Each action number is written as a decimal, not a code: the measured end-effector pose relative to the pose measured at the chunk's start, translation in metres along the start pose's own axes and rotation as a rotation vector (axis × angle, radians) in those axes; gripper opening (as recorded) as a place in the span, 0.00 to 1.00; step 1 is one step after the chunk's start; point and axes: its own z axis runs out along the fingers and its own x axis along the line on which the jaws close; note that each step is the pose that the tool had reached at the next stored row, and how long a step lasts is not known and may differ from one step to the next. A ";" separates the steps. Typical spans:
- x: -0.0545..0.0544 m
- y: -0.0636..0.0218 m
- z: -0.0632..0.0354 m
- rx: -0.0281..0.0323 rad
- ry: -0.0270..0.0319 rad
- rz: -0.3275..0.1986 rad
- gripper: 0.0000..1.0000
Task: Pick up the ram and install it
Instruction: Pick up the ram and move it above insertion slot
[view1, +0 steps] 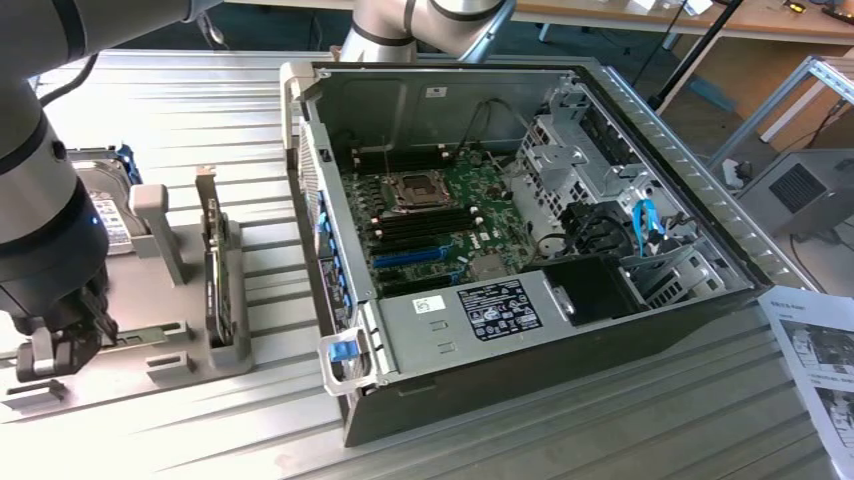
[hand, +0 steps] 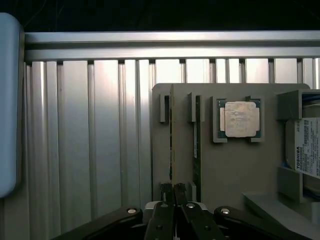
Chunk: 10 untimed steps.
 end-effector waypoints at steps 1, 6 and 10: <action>0.000 0.0000 -0.0015 0.0000 0.0000 0.000 0.12; 0.000 0.0004 -0.0096 0.0000 -0.0001 0.000 0.12; 0.000 0.0006 -0.0170 0.0000 0.0000 0.000 0.12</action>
